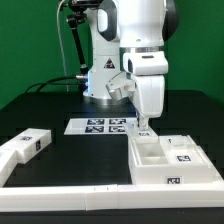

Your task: Assemble cabinet

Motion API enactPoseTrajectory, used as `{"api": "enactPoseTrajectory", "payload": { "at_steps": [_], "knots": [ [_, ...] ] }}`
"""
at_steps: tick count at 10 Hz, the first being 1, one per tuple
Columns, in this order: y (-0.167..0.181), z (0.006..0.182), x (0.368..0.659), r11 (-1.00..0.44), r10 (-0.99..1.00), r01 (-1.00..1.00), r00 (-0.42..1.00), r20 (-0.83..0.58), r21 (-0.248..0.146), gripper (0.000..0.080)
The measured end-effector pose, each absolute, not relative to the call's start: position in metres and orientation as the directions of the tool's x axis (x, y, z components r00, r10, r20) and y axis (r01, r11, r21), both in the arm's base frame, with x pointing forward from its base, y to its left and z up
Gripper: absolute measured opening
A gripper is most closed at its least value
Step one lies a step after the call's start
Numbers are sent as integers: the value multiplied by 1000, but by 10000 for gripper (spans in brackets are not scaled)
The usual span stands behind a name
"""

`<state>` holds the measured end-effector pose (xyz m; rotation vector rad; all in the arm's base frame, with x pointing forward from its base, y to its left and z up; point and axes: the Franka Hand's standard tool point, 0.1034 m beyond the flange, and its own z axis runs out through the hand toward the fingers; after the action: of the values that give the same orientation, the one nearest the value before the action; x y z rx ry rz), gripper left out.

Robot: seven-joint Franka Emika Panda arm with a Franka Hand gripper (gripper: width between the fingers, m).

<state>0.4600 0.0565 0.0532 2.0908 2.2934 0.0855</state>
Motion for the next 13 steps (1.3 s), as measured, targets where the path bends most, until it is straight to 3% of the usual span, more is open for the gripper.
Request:
{"api": "enactPoseTrajectory", "payload": {
  "at_steps": [4,13],
  "knots": [
    [55,54,470,80,997,995,-80,2,52,71],
    [56,55,479,64,998,996,-65,7,66,71]
  ]
}}
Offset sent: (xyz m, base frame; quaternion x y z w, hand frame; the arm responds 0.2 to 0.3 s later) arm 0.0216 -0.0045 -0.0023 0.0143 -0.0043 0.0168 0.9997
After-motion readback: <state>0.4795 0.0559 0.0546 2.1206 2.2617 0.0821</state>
